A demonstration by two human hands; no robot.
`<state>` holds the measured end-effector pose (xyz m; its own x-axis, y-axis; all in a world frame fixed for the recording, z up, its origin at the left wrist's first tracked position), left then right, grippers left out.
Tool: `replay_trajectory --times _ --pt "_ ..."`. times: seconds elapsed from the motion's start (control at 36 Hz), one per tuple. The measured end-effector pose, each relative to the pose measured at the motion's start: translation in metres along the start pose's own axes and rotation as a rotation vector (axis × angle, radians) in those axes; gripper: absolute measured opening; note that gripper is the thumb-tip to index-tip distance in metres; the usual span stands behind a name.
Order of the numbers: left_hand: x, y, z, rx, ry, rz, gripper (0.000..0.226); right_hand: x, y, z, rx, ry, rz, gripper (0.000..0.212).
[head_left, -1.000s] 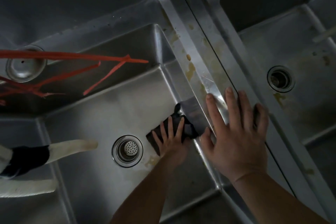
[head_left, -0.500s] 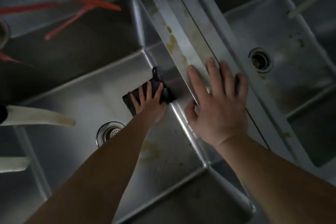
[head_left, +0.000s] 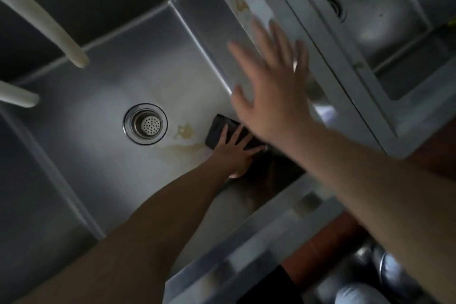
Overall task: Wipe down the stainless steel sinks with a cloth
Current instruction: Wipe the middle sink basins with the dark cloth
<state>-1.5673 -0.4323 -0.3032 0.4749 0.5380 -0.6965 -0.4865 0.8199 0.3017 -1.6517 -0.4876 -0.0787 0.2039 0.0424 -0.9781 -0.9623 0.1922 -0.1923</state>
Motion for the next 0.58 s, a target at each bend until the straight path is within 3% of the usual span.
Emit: replay_trajectory --times 0.08,0.19,0.31,0.42,0.5,0.58 --pt "-0.01 -0.004 0.019 -0.06 0.144 0.043 0.066 0.018 -0.02 0.063 0.09 -0.222 0.006 0.055" --pt "0.006 -0.031 0.034 -0.002 0.077 -0.154 0.063 0.034 -0.023 0.12 0.243 -0.432 0.063 0.061" --pt "0.031 -0.087 0.056 -0.114 0.171 -0.087 0.056 0.039 -0.026 0.14 0.203 -0.389 0.081 0.054" --pt "0.044 -0.139 0.083 -0.383 0.296 0.085 0.057 0.044 -0.027 0.136 0.245 -0.392 0.11 0.046" --pt "0.045 -0.147 0.093 -0.556 0.348 0.161 0.057 0.045 -0.028 0.137 0.251 -0.397 0.126 0.047" --pt "0.047 -0.127 0.089 -0.622 0.342 0.184 0.057 0.046 -0.029 0.136 0.262 -0.403 0.13 0.049"
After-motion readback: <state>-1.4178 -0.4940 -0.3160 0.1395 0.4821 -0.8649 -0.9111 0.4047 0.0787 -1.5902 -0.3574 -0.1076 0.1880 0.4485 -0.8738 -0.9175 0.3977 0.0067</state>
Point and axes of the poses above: each hand's wrist, its own z-axis away from the middle knuckle, its own x-axis out of the palm, y = z × x, the point moved 3 cm from there along -z, towards the middle knuckle, and after that the axes turned 2 degrees about -y, right-handed, at the moved point
